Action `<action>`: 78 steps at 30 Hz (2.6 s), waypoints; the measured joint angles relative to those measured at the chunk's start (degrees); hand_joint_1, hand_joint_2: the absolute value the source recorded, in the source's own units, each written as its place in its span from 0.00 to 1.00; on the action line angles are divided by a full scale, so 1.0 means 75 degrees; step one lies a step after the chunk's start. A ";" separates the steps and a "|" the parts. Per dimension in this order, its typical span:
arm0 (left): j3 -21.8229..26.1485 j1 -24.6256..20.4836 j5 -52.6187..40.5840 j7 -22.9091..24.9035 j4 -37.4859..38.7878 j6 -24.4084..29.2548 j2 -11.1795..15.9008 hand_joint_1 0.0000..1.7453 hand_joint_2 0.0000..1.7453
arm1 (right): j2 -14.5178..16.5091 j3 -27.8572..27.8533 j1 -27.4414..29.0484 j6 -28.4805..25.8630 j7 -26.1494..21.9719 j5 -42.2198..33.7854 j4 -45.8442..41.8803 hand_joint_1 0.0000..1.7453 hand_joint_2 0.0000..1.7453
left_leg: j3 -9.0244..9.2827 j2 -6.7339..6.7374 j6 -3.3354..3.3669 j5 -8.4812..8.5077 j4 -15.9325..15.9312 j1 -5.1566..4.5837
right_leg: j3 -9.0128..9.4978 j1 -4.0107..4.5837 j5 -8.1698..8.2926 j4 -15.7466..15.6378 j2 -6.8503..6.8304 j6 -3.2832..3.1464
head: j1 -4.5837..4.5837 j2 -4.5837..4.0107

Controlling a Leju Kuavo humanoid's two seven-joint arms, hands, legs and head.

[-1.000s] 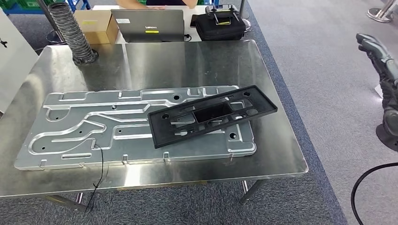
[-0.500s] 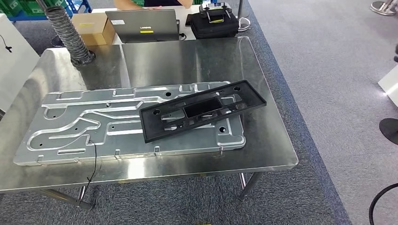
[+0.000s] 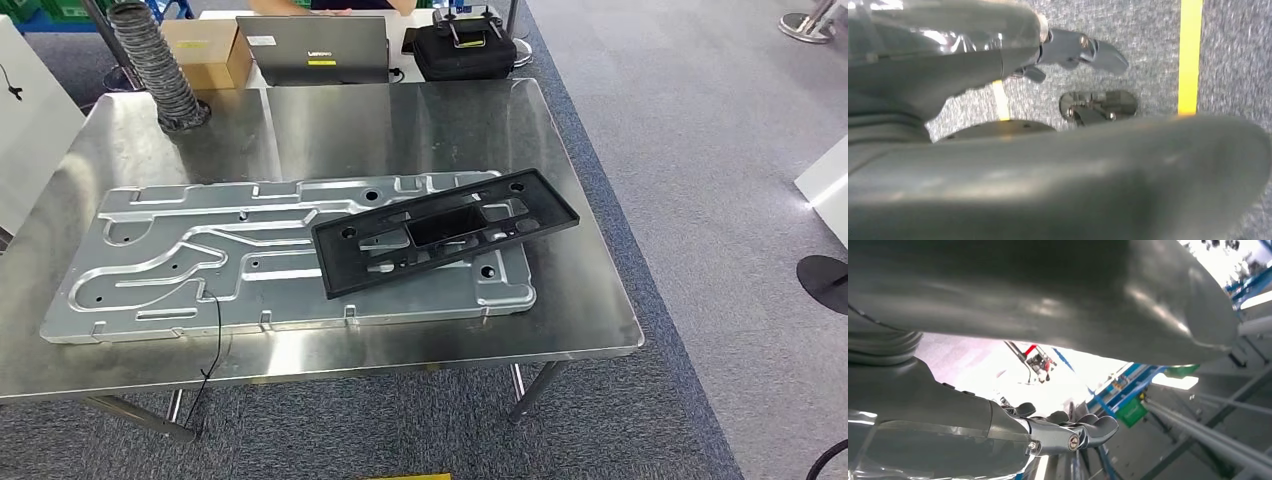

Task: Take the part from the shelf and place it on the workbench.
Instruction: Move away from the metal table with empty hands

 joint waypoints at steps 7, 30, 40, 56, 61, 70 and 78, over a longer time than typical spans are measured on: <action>0.0002 -0.0019 0.0111 0.0102 0.0001 0.0073 0.0007 0.00 0.00 | 0.0403 -0.0198 0.0016 -0.0008 -0.0057 -0.0028 0.0323 0.00 0.00 | -0.0147 -0.0021 -0.0277 -0.0026 0.0206 -0.0024 | 0.0575 0.0019 0.0571 -0.1376 0.0031 -0.0236 | 0.0000 0.0000; 0.0002 -0.0039 0.0181 0.0025 0.0003 -0.0013 0.0054 0.00 0.00 | 0.2051 -0.0729 0.0593 0.0155 -0.0315 0.0175 0.0433 0.00 0.00 | -0.0276 0.0079 0.0086 0.0214 -0.0035 -0.0073 | -0.0170 0.0042 -0.0094 0.0580 0.0016 0.0045 | 0.0000 0.0002; 0.0002 -0.0021 0.0200 0.0001 0.0003 0.0023 0.0050 0.00 0.00 | 0.2492 -0.1009 0.0440 0.0215 -0.0261 0.0442 0.0757 0.00 0.00 | -0.0880 0.0047 -0.0322 -0.0179 0.0774 -0.0037 | 0.1087 0.0095 0.0324 -0.1655 -0.0037 -0.0436 | 0.0000 0.0000; -0.0010 -0.0069 0.0230 0.0019 0.0003 0.0099 0.0041 0.00 0.00 | 0.4277 -0.2978 -0.0278 0.0493 -0.0434 0.2454 0.3840 0.00 0.00 | 0.0459 0.0081 0.0119 -0.0284 -0.0193 -0.0023 | -0.0251 0.0087 0.0284 -0.0694 -0.0021 -0.0049 | 0.0000 0.0001; -0.0039 -0.0059 0.0228 0.0014 0.0003 0.0099 0.0040 0.00 0.00 | 0.4529 -0.3429 -0.0770 -0.0233 -0.0763 0.3117 0.5780 0.00 0.00 | -0.0198 0.0104 0.0126 0.0167 -0.0086 -0.0068 | -0.0056 0.0074 -0.0014 0.0526 -0.0013 -0.0008 | 0.0000 0.0001; -0.0172 -0.0059 0.0176 0.0044 0.0003 0.0122 0.0020 0.00 0.00 | 0.4233 -0.4032 -0.1270 -0.1568 -0.1064 0.4082 0.9473 0.00 0.00 | -0.0813 0.0085 -0.0224 0.0246 0.0352 -0.0040 | 0.1273 0.0149 0.0274 -0.1816 -0.0059 -0.0387 | 0.0000 0.0001; -0.0290 -0.0086 0.0117 0.0027 0.0003 0.0116 0.0020 0.00 0.00 | 0.4211 -0.4224 -0.1462 -0.2482 -0.0639 0.4819 1.1893 0.00 0.00 | -0.0298 0.0067 -0.0401 -0.0422 0.1438 0.0093 | 0.0429 0.0132 0.0821 -0.1637 -0.0065 -0.0376 | 0.0000 0.0001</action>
